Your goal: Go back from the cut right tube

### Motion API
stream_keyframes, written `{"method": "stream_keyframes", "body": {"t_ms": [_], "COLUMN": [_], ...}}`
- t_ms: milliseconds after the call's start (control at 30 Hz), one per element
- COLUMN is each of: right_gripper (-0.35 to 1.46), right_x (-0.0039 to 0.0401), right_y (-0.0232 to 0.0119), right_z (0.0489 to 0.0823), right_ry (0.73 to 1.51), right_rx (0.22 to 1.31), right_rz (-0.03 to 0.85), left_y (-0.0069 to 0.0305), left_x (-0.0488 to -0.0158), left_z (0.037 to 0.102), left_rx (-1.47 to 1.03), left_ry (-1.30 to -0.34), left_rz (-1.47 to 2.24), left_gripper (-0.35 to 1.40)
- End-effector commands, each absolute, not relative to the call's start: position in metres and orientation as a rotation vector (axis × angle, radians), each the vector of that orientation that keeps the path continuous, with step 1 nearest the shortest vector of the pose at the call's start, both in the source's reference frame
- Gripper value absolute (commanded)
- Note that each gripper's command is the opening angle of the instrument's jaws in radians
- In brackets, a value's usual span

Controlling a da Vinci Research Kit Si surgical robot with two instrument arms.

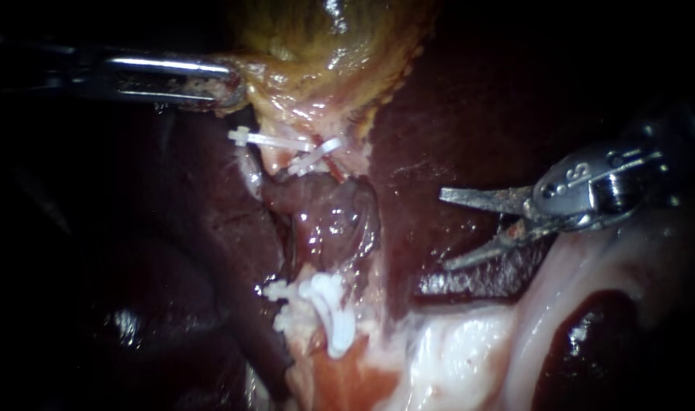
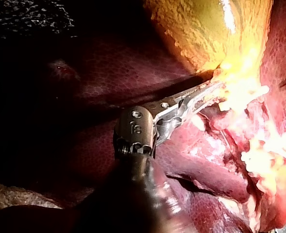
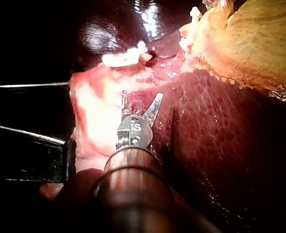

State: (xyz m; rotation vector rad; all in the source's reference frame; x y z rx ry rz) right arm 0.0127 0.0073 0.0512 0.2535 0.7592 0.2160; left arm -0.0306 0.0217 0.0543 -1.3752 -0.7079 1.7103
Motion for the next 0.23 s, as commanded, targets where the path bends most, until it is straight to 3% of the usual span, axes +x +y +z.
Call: {"method": "stream_keyframes", "body": {"t_ms": [33, 233], "right_gripper": [1.45, 1.45], "right_x": [0.0127, 0.0128], "right_y": [0.0073, 0.0072], "right_z": [0.0513, 0.0513], "right_ry": [0.760, 0.764], "right_rx": [0.254, 0.275], "right_rz": [0.215, 0.207], "left_y": [0.0217, 0.0217], "left_x": [-0.0306, -0.0306], "left_z": [0.0543, 0.0540], "left_rx": [-1.374, -1.374], "left_ry": [-0.710, -0.711], "left_rz": [1.710, 1.709], "left_gripper": [-0.35, -0.35]}}
